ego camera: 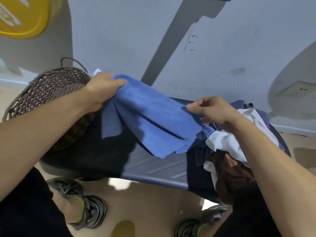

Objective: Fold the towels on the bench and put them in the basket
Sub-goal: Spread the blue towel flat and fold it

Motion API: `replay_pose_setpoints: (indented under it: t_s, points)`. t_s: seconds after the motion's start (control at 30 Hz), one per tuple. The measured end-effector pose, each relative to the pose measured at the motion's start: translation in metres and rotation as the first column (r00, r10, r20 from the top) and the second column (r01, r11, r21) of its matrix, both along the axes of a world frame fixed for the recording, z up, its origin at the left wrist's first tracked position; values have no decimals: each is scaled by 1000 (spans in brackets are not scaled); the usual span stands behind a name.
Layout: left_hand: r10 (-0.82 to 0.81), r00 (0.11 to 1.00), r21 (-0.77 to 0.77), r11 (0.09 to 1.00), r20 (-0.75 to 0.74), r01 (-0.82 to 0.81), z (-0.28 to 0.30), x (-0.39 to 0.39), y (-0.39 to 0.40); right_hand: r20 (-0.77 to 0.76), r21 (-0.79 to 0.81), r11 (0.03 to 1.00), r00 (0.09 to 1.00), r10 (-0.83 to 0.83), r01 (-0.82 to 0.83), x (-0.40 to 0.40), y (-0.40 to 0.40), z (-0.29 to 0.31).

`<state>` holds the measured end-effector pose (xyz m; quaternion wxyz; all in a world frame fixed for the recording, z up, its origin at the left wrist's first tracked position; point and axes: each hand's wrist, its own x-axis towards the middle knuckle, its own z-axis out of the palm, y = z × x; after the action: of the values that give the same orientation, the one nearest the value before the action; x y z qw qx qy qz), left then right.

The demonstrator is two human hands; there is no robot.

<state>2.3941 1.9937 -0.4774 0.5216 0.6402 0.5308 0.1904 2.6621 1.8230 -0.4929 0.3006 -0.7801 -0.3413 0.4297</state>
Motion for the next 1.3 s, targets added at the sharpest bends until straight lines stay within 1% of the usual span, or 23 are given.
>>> replay_pose_setpoints:
  t_s: [0.07,0.13,0.2,0.3,0.33,0.4,0.47,0.57,0.6,0.63,0.67,0.7,0.73,0.77,0.8,0.83,0.9,0.93,1.0,1.1,1.17,1.23,1.3]
  points:
    - [14,972,290,955,-235,56,0,-10,9,78,-131,982,986,147,-136,5,1,-9]
    - [-10,942,393,907,-336,150,3,-22,13,196,-321,903,913,358,-286,2,0,-21]
    - [-94,906,388,882,-412,268,6,-35,17,259,-444,810,810,525,-383,-11,-1,-37]
    - [-218,826,327,843,-520,428,7,-52,20,333,-517,715,658,675,-471,-37,-4,-63]
    - [-210,803,332,830,-558,448,6,-57,21,366,-518,719,639,676,-463,-43,-4,-69]
    - [-169,779,355,818,-603,453,4,-62,23,401,-515,749,655,641,-418,-55,-3,-70]
    - [-158,780,366,815,-606,449,6,-59,24,307,-532,705,669,677,-469,-67,-4,-68]
    - [-157,799,396,803,-580,445,9,-43,20,-120,-513,628,773,623,-586,-87,-13,-64]
    - [-168,811,406,797,-560,446,10,-35,15,-187,-501,611,766,615,-613,-90,-16,-62]
    - [-199,824,403,796,-530,452,10,-26,10,-154,-501,588,734,662,-635,-90,-16,-58]
    - [-251,833,385,796,-493,467,9,-17,3,-49,-499,575,684,728,-648,-89,-14,-53]
    - [-318,834,350,796,-451,493,9,-8,-5,110,-474,608,643,758,-637,-87,-11,-49]
    - [-386,833,308,799,-397,517,8,-1,-13,235,-399,687,656,717,-608,-85,-8,-46]
    - [-447,827,263,799,-340,540,6,5,-20,286,-273,785,732,618,-556,-83,-4,-42]
    - [-501,813,221,792,-296,569,3,10,-27,264,-119,863,822,505,-492,-81,-1,-38]
    - [-550,793,192,775,-263,602,1,15,-33,211,43,902,886,412,-430,-80,3,-34]
    - [-644,739,152,725,-199,672,-3,22,-42,171,239,878,908,384,-416,-76,9,-28]
    - [-683,713,117,704,-157,700,-4,24,-45,197,266,848,887,417,-458,-76,12,-25]
    - [-744,664,8,665,-81,746,-2,24,-45,288,231,809,832,474,-540,-75,15,-22]
    - [-796,587,-87,602,-147,794,-1,22,-35,402,194,783,776,486,-591,-70,21,-20]
    - [-802,537,-107,578,-262,809,0,18,-26,358,125,844,817,452,-521,-59,24,-15]
    - [-782,493,-94,564,-382,821,-1,14,-17,235,75,899,884,404,-431,-46,28,-10]
    - [-739,458,-72,559,-494,826,-2,11,-8,96,81,922,924,370,-378,-37,29,-6]
